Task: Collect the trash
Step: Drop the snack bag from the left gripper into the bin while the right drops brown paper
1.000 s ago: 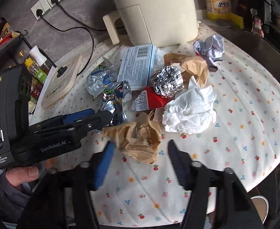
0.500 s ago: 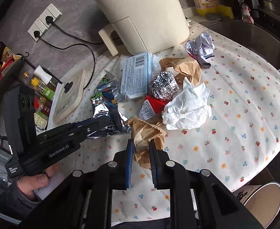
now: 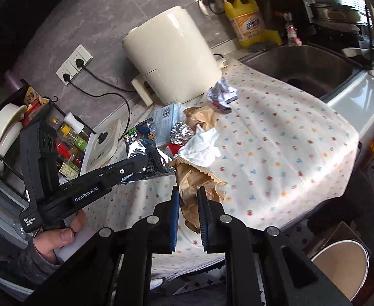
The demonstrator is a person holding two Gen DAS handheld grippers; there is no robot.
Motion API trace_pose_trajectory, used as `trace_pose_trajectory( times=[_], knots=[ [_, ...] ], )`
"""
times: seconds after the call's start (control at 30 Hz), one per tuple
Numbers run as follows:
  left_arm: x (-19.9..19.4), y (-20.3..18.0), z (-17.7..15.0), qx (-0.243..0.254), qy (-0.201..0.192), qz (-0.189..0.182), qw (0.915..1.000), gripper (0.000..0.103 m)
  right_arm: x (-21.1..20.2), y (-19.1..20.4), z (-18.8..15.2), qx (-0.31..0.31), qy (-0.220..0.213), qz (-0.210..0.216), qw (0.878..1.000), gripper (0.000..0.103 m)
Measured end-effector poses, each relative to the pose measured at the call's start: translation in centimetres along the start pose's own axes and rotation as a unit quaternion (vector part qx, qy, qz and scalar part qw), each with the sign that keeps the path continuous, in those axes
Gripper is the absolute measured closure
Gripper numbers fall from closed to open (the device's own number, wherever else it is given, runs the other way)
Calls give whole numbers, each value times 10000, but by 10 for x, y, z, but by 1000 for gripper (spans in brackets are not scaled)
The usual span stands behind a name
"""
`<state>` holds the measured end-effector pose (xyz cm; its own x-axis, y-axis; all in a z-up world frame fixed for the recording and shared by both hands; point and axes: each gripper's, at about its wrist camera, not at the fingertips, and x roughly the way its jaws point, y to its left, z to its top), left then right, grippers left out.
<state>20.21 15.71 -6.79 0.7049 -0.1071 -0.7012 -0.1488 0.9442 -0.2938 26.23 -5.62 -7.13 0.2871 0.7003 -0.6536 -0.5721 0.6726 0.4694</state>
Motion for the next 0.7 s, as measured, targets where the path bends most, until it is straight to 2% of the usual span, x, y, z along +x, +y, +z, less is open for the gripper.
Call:
trace_pose_trajectory(
  times=[0.3,0.6,0.67,0.7],
  knots=[
    [27,-103,-39,314,319,-360,9983,90,-84,-89,-42,514,-167,-533,9971,88],
    [58,-180,-91,511,739,-576,9943,90,-129,-159,-84,791,-46,-836,9933,87],
    [66,-193,-104,515,812,-597,9936,90,-133,-173,-95,865,42,-927,9919,85],
    [70,-199,-109,500,855,-596,9933,90,-133,-179,-100,888,92,-941,9916,77]
  ],
)
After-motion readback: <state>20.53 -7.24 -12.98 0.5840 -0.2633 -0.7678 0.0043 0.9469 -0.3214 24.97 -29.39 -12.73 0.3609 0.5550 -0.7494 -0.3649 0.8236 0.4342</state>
